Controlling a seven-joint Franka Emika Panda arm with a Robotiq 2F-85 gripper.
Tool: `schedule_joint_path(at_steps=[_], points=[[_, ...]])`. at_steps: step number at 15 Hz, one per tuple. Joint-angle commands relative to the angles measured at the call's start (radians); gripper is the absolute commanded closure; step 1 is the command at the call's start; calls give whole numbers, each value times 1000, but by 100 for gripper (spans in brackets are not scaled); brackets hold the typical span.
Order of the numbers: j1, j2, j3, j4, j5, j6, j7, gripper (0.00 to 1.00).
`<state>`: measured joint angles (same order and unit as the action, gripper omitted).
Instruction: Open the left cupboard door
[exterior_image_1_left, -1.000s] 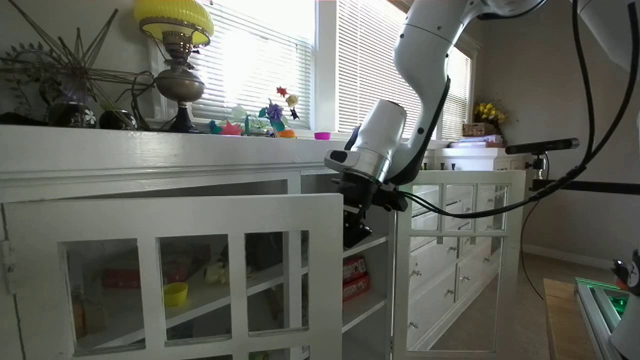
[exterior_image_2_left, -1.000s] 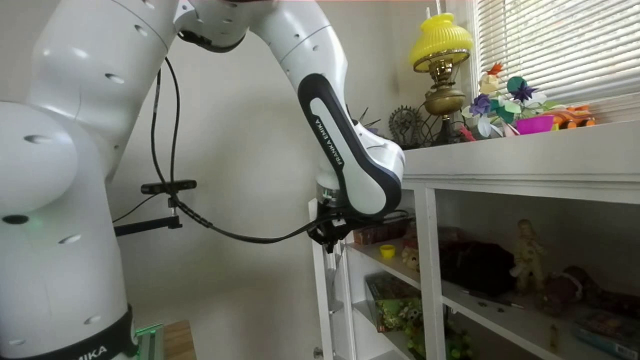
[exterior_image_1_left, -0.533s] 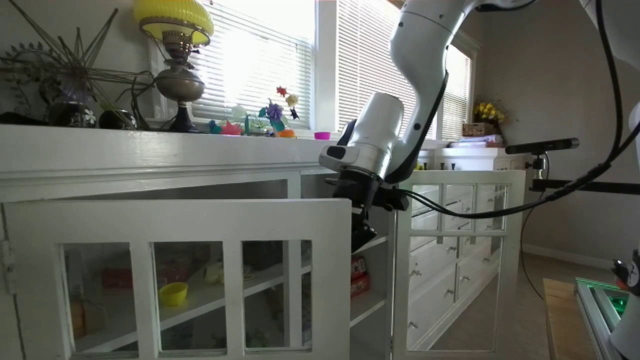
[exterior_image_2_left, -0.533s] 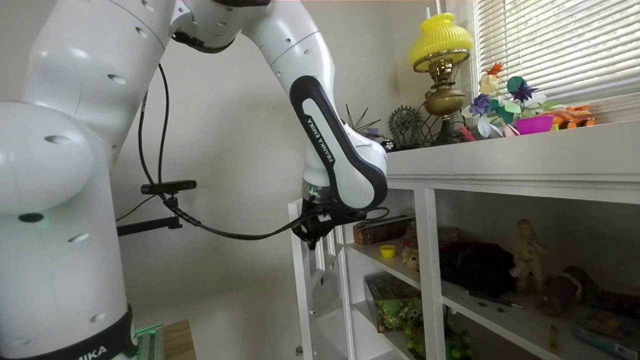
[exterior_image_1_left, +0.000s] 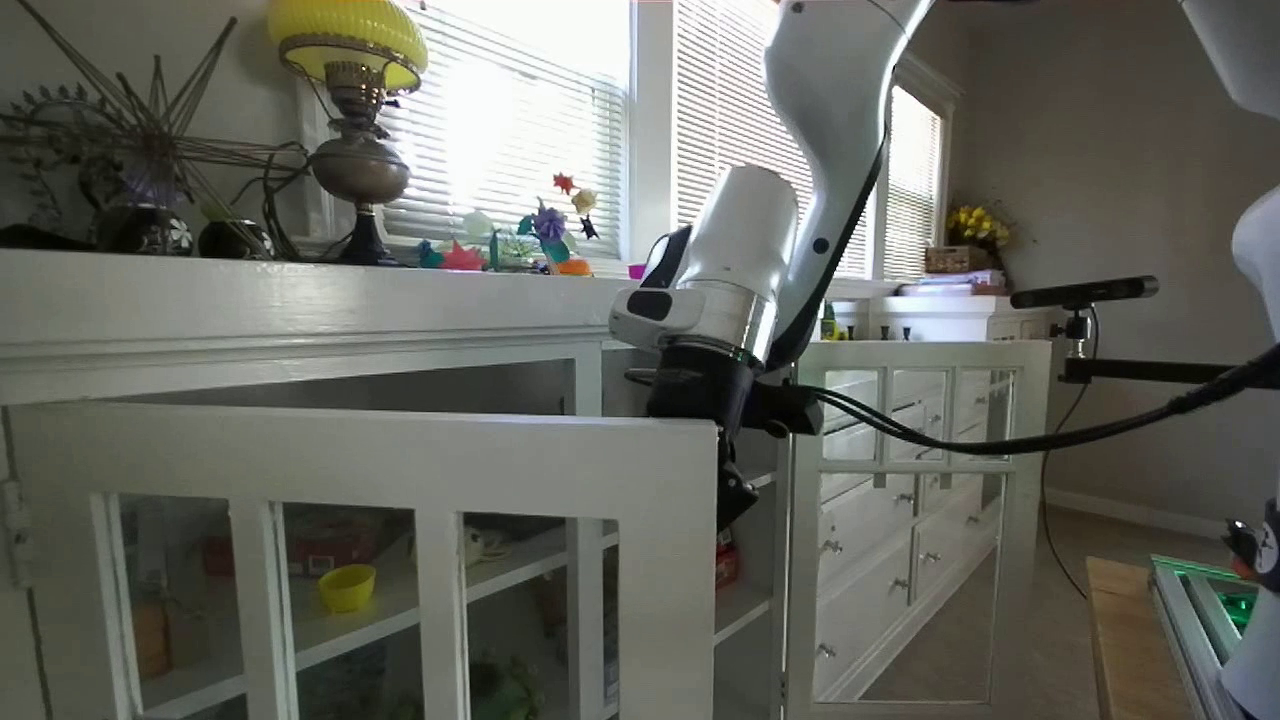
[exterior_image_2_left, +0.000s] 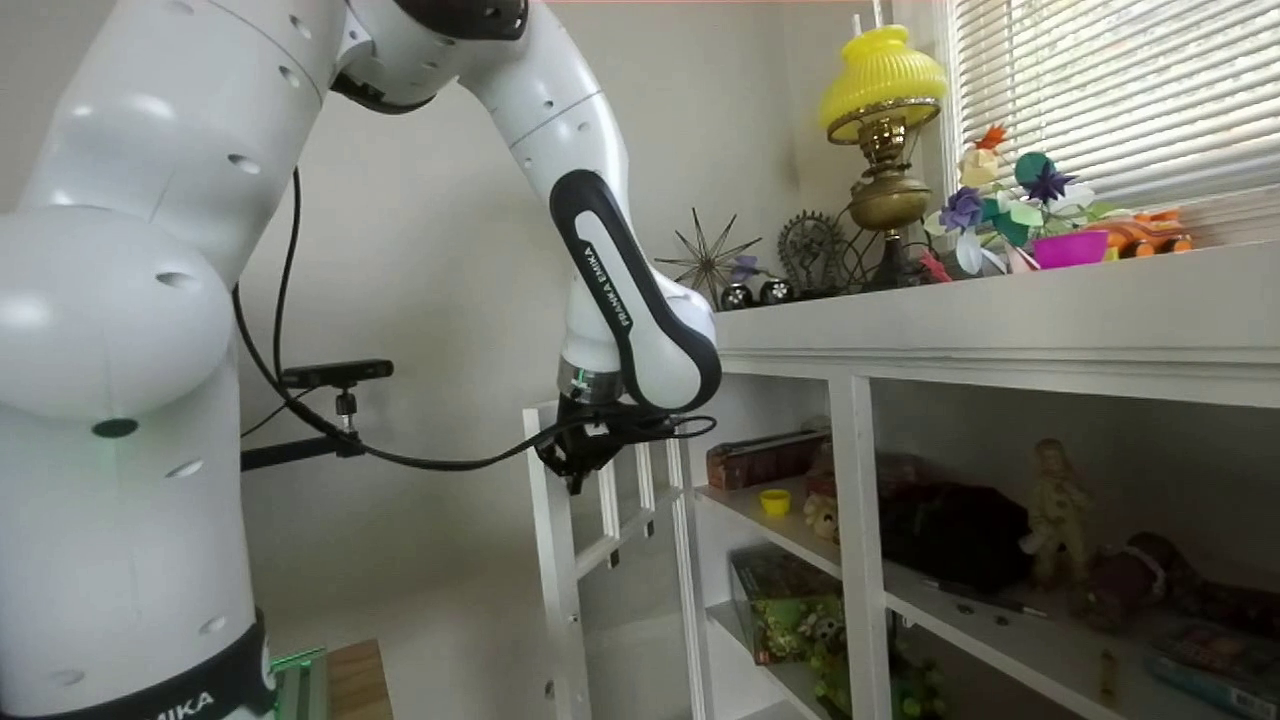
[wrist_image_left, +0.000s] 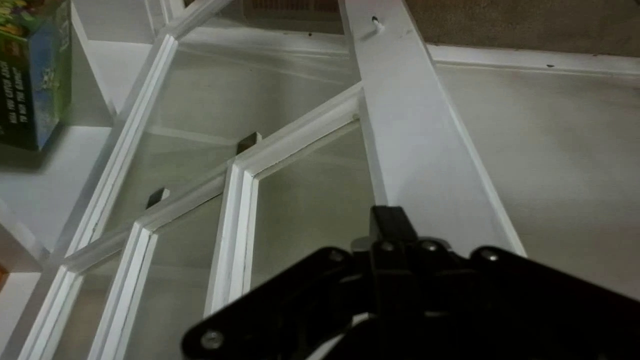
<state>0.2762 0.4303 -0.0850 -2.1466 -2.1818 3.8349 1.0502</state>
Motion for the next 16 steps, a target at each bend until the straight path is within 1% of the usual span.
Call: schedule_joint_path(at_steps=[1, 5, 9, 10, 11, 16], points=[[60, -49, 11, -48, -4, -46, 93, 100], [121, -107, 8, -62, -33, -34, 241, 100], [154, -182, 14, -47, -82, 9, 427, 100], [167, -203, 15, -36, -116, 23, 500, 100], [212, -221, -20, -23, -137, 47, 565, 100], [282, -265, -31, 78, -265, 155, 875, 100]])
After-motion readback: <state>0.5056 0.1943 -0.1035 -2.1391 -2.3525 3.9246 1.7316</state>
